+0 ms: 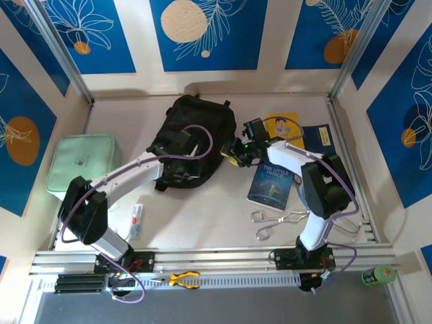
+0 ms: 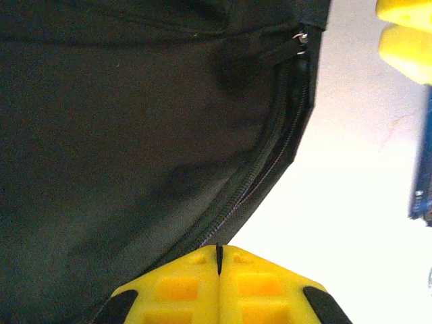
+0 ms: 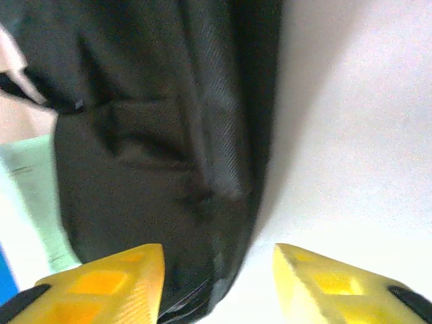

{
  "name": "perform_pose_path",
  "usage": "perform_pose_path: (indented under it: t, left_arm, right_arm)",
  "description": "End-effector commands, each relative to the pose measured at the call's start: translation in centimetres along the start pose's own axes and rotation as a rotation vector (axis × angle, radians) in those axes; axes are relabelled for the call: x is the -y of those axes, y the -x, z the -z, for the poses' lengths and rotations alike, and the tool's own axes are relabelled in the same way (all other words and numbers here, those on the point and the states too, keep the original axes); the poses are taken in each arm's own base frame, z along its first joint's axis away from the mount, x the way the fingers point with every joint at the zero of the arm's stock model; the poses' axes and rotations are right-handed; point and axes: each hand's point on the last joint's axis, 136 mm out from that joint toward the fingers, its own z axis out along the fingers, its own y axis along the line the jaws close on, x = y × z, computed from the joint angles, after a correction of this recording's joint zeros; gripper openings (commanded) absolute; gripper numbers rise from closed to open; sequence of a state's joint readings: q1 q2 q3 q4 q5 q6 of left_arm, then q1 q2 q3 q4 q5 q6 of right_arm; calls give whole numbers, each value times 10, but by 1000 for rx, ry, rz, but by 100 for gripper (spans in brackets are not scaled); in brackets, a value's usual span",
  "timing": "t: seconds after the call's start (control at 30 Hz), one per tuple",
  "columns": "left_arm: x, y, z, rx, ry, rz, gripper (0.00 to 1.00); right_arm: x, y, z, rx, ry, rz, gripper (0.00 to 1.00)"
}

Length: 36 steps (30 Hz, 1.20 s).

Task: Pack books, pencil case, and school supplies into a backpack

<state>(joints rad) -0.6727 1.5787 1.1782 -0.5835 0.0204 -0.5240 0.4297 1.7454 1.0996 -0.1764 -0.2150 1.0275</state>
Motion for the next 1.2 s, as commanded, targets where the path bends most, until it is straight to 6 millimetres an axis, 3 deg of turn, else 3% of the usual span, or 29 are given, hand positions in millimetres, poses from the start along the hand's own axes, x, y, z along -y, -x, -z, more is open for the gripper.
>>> perform_pose_path:
  t: [0.0,0.13,0.27,0.37,0.6,0.77,0.97,1.17]
  left_arm:
    - [42,24,3,47,-159,-30,0]
    - [69,32,-6,49,-231,-53,0]
    - [85,37,-15,46,-261,-72,0]
    - [88,36,-20,46,-262,-72,0]
    - [83,28,-20,42,-251,-78,0]
    - [68,18,-17,35,-194,-80,0]
    - [20,8,-6,45,21,-42,0]
    - [-31,-4,12,77,195,10,0]
  right_arm:
    - [-2,-20,5,-77,58,-87,55]
    - [5,-24,13,-71,39,-159,64]
    - [26,-22,16,-57,-23,-242,69]
    - [32,-17,15,-65,-19,-284,71]
    - [20,-26,-5,-126,-30,-293,67]
    - [26,-24,-19,-110,-55,-301,53]
    - [36,-12,-21,-62,-133,-295,23]
    - [44,2,-16,5,-189,-279,15]
